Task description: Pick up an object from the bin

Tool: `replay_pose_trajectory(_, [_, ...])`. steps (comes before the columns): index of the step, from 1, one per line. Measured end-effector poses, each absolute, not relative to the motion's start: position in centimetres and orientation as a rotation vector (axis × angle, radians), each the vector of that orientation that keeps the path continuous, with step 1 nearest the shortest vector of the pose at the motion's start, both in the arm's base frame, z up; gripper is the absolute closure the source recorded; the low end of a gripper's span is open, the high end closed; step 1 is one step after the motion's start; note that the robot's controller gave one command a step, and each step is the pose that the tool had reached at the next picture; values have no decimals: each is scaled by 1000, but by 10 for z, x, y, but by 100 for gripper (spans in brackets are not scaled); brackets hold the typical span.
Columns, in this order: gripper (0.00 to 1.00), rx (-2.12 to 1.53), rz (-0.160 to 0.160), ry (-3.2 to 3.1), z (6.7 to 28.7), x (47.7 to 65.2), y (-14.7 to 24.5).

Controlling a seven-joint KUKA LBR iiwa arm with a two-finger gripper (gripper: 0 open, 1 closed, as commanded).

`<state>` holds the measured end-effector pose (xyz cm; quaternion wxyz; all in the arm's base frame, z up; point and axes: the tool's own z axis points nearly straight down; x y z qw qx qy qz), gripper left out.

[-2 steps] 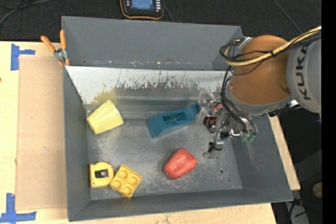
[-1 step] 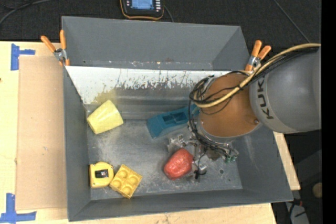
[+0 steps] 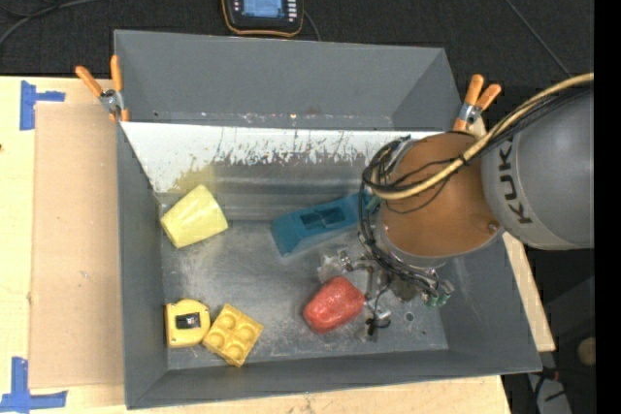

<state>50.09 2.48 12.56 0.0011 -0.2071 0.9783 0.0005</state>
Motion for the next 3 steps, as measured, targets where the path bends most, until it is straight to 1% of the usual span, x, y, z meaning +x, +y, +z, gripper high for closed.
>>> replay_pose_trajectory(1, [0,-792,10,3052,67,516,24])
replay_pose_trajectory(2, [0,-825,5,3034,68,517,24])
replay_pose_trajectory(3, [100,-794,11,3046,68,518,25])
